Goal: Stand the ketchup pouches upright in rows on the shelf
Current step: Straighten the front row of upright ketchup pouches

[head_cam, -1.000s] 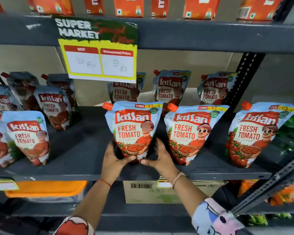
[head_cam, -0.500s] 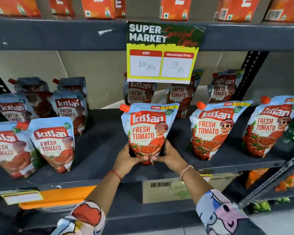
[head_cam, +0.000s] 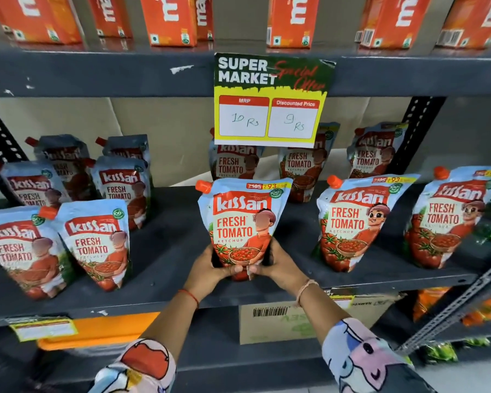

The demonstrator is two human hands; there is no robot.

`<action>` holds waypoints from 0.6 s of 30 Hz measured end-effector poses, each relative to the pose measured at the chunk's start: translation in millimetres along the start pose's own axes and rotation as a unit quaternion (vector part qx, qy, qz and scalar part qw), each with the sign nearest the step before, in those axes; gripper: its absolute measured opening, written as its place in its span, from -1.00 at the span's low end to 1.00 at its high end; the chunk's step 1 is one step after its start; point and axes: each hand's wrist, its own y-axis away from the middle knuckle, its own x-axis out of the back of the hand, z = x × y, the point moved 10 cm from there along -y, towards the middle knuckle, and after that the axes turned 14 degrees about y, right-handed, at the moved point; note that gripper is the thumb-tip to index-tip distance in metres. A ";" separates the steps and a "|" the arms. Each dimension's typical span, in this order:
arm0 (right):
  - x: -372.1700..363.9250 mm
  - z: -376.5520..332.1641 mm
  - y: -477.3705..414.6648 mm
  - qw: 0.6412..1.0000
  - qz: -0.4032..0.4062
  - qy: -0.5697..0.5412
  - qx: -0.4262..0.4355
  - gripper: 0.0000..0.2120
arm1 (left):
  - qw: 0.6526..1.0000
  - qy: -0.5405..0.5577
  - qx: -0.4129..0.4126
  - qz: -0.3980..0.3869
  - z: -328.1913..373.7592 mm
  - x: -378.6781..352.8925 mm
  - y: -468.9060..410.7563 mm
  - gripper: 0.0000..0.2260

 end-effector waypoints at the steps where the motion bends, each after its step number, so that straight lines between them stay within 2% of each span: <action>1: -0.3 -0.3 -0.2 1.000 -0.002 -0.001 0.001 -0.27 | 1.000 -0.005 0.000 0.002 0.3 0.3 -0.4 -0.29; 5: -0.4 -1.1 -0.3 1.000 -0.005 0.017 0.004 -0.26 | 1.000 -0.011 0.003 0.002 1.9 0.1 2.3 -0.22; 7: 2.8 -6.4 6.3 0.999 0.020 0.021 0.017 -0.24 | 1.000 -0.028 -0.002 0.003 4.4 0.6 8.5 -0.16; 9: 10.9 -13.0 22.3 0.994 0.098 -0.001 0.047 -0.20 | 1.000 -0.013 -0.009 0.027 3.8 7.4 17.8 -0.11; 10: 17.4 -12.8 35.0 0.984 0.167 0.016 0.057 -0.21 | 0.998 -0.012 -0.018 0.053 3.3 13.5 24.8 -0.15; 12: 19.4 -12.3 64.5 0.946 0.295 0.118 0.062 -0.29 | 0.990 -0.030 -0.050 0.127 4.3 30.1 47.2 -0.34; 13: 13.8 -15.1 76.6 0.928 0.330 0.156 0.075 -0.36 | 0.982 -0.048 -0.070 0.172 5.7 39.1 59.6 -0.43; 16: -25.3 -38.1 85.7 0.913 0.321 0.189 0.168 -0.50 | 0.949 -0.084 -0.115 0.283 7.9 70.3 97.9 -0.59; 18: -51.7 -57.7 79.7 0.915 0.280 0.203 0.210 -0.53 | 0.934 -0.096 -0.130 0.319 10.6 90.7 113.4 -0.60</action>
